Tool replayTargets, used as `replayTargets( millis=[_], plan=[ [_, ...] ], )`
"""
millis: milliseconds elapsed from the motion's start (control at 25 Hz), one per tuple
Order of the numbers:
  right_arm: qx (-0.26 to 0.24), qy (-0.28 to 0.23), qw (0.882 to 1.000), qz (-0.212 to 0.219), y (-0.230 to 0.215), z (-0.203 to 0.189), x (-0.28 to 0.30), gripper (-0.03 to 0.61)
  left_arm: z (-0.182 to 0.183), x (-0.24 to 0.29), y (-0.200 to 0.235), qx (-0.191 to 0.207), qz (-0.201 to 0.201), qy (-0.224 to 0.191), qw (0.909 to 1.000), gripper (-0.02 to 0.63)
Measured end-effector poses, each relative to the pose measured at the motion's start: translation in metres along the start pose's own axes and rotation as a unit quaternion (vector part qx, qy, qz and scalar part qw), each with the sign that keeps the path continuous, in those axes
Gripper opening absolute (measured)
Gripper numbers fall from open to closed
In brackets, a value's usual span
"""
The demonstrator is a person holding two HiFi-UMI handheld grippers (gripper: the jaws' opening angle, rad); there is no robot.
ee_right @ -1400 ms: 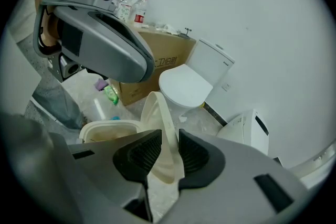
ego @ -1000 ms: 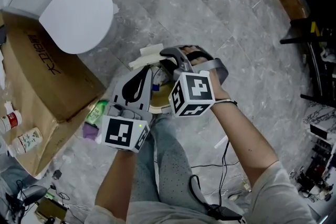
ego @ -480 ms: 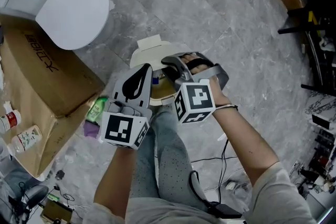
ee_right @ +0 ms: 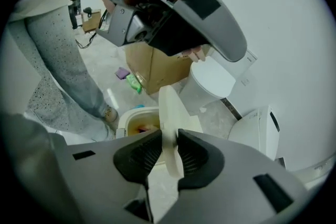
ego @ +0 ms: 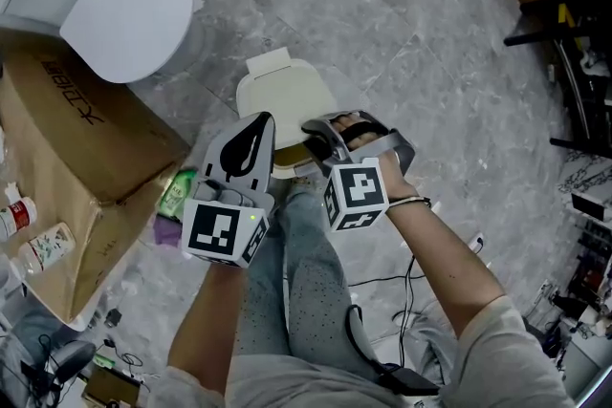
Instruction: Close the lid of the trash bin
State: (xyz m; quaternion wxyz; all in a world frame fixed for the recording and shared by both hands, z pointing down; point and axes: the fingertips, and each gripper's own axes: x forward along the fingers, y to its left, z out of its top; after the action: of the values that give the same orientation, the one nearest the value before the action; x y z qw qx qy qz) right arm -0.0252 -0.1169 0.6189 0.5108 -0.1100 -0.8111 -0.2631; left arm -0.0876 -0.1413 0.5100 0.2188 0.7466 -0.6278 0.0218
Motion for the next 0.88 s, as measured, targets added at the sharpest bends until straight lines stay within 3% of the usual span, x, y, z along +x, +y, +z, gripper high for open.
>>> replayTargets(
  millis=[880],
  plan=[
    [-0.009, 0.037, 0.997, 0.073, 0.092, -0.036, 0.048, 0.129, -0.045, -0.003, -0.013, -0.012, -0.009, 0.034, 0.9993, 0.017]
  ],
)
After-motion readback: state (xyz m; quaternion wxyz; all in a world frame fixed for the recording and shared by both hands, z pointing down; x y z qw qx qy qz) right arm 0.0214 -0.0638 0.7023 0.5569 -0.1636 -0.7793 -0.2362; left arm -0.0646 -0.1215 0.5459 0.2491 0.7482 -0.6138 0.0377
